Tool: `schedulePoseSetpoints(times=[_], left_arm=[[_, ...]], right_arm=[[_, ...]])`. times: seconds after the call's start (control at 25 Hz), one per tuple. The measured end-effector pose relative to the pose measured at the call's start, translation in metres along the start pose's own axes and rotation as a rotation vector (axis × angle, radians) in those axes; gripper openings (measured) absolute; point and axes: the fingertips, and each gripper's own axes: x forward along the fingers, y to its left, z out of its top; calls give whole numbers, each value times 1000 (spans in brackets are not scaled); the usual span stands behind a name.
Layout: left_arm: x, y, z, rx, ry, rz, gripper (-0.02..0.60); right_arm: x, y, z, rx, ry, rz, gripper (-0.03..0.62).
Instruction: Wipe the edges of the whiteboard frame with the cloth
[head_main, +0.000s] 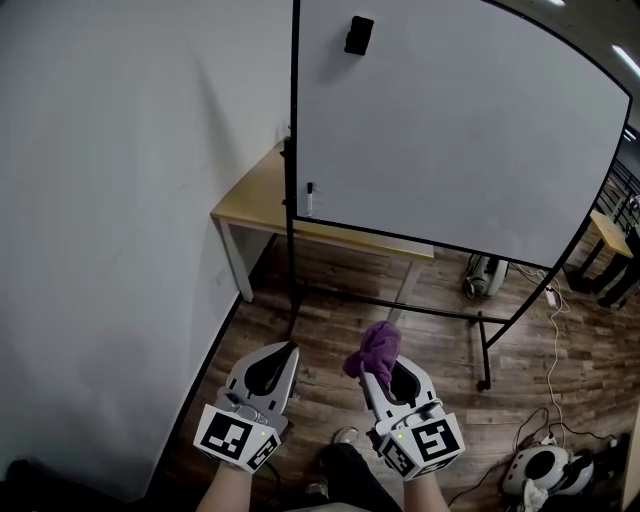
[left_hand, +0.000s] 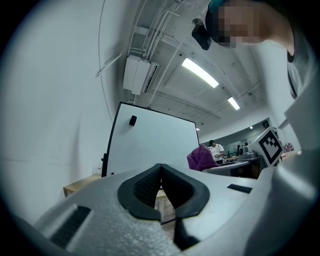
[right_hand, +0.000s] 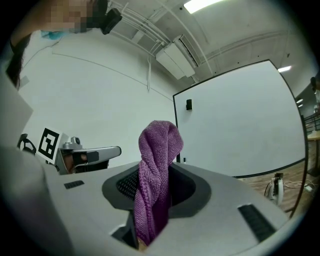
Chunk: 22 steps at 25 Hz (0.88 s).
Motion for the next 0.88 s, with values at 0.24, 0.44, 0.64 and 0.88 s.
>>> schedulePoseSetpoints(times=[0.24, 0.44, 0.64, 0.88], left_arm=[[36, 25, -4, 40, 3, 23, 17], [77, 50, -5, 48, 2, 34, 17], [120, 65, -8, 50, 8, 26, 17], [169, 73, -24, 45, 53, -24, 17]], right_arm=[[45, -23, 3, 11, -13, 16, 122], [89, -50, 9, 13, -14, 46, 123], [126, -78, 13, 11, -9, 79, 123], [166, -111, 10, 21, -14, 106, 123]])
